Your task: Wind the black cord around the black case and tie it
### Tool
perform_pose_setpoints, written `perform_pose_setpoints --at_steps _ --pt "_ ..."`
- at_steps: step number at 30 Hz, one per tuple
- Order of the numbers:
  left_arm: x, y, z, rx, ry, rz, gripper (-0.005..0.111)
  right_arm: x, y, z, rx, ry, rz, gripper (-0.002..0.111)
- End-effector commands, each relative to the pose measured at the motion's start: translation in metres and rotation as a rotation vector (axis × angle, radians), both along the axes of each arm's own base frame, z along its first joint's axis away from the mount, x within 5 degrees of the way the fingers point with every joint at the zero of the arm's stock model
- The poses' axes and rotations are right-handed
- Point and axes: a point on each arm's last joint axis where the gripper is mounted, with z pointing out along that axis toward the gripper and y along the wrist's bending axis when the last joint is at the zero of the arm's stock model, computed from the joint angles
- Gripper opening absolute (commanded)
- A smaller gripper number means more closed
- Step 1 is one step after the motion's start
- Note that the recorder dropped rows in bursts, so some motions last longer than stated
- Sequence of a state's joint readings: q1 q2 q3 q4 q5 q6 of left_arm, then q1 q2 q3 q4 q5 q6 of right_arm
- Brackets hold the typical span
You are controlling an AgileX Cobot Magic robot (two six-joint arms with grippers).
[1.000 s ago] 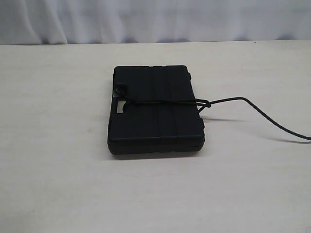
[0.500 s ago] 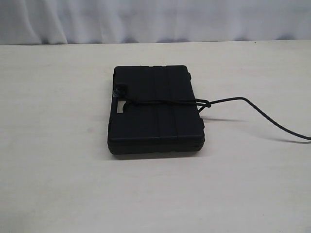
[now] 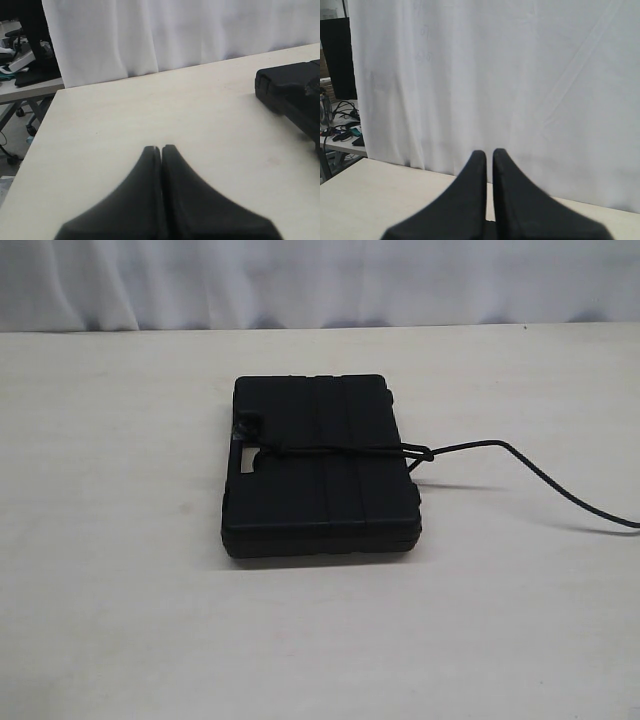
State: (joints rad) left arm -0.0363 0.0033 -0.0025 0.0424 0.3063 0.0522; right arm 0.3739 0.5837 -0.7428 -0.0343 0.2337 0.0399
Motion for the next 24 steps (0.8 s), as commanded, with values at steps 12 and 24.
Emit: perform_pose_setpoints --at_steps 12,24 --pt "-0.0002 0.0002 -0.0009 0.060 0.000 -0.011 0.000 -0.0008 0.0000 -0.0014 0.002 0.005 0.002 0.004" --pt "-0.0002 -0.0002 -0.0009 0.033 0.001 -0.009 0.000 -0.0008 0.0000 -0.0014 0.002 0.005 0.002 0.004"
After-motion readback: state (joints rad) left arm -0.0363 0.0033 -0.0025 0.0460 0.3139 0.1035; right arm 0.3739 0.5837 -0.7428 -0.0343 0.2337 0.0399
